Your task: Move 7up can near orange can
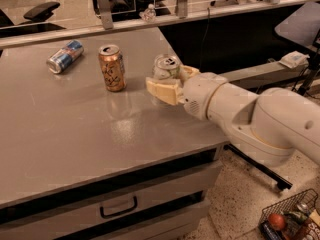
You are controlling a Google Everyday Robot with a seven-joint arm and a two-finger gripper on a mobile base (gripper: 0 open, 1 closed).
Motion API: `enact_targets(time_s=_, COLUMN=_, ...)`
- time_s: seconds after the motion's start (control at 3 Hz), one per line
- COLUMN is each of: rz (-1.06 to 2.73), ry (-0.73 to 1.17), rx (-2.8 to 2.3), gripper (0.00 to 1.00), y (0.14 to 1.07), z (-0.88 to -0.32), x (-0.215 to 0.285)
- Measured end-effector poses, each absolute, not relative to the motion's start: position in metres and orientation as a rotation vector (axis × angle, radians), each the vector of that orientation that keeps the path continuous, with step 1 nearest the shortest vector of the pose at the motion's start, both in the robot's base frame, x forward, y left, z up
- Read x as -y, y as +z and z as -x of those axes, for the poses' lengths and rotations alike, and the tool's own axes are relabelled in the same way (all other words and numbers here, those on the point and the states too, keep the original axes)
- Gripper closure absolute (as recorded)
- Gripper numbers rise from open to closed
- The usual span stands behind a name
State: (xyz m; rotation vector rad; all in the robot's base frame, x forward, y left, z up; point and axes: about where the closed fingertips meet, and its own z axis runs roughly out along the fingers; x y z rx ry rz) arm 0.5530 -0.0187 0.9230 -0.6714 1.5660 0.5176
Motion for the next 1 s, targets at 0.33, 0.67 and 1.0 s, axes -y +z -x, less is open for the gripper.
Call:
enact_targets(time_s=0.33, rz=0.77, ry=0.532, rx=-1.538, gripper=1.0, y=0.926, z=-0.573, x=-0.008)
enact_targets(time_s=0.67, rz=0.843, ry=0.555, rx=-1.555, gripper=1.0, y=0.911, z=-0.6, x=-0.029)
enact_targets(time_s=1.0, rz=0.858, ry=0.557, rx=-1.575, gripper=1.0, y=0.9, z=-0.612, x=-0.032)
